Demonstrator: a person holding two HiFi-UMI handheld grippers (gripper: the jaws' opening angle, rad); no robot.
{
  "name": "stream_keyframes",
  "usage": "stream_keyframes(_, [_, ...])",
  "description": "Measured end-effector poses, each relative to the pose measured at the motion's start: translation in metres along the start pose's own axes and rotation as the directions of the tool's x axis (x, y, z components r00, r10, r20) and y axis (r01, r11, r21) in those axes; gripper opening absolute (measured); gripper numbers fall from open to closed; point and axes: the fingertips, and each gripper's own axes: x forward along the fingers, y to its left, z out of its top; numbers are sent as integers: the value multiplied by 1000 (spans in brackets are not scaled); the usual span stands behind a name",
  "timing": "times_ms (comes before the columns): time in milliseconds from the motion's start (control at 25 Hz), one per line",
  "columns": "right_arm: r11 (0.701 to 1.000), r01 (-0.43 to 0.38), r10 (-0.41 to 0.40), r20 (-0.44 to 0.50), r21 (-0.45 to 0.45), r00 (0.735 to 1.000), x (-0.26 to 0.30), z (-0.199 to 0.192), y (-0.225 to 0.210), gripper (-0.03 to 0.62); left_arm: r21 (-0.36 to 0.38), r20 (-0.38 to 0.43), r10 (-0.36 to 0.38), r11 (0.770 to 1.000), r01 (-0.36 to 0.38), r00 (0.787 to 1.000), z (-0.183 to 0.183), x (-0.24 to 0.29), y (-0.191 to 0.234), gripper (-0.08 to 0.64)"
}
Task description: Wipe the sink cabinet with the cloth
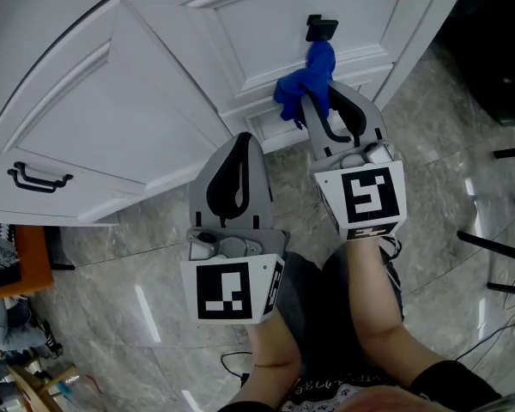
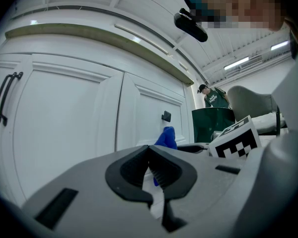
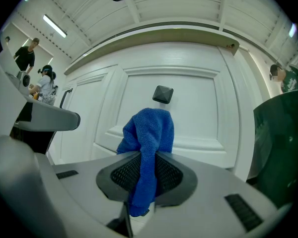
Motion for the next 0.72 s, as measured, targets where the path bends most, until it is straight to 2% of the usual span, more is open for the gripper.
stream_keyframes(720, [1000,25,-25,1,9,1000,-2,-1,-9,80,0,-1,3,1000,-3,1000,0,0,1,5])
